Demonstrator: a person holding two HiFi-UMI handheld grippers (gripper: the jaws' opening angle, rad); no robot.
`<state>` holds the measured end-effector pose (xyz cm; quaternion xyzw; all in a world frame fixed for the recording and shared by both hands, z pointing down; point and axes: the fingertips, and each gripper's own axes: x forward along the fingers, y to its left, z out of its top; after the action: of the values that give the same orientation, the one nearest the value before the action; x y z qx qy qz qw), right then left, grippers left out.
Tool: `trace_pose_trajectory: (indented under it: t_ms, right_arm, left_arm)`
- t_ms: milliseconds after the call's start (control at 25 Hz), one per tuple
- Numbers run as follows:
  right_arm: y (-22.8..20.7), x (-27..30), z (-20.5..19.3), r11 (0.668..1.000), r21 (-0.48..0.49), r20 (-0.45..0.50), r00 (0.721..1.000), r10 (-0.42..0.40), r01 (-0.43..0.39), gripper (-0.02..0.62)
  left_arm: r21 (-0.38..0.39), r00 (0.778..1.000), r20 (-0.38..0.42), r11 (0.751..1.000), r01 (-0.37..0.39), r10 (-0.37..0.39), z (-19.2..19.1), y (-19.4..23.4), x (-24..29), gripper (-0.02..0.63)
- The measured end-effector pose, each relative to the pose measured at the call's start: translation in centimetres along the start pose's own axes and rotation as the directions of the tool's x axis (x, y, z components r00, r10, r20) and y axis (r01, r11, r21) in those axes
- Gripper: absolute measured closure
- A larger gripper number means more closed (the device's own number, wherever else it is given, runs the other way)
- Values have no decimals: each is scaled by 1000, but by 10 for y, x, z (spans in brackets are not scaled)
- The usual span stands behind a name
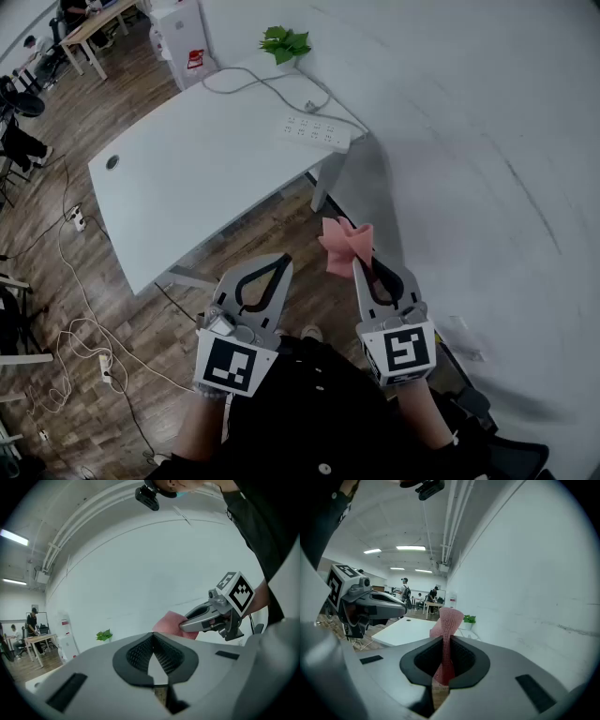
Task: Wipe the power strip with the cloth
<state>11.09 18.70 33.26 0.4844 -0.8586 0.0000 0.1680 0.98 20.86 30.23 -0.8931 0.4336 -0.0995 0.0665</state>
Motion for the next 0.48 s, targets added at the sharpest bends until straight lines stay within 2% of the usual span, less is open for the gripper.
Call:
trace_pose_trajectory:
  t_ms: [200,480]
  right_arm:
    - [0,2,0,999,-32,-4,1000,4,-4,541]
    - [6,6,-3,999,-29,-10,1000,14,-15,541]
  left_arm:
    - [0,1000,2,1000,2,-2,-1,0,1,594]
    - [-2,1000,7,1000,9,-9,-4,1,0,592]
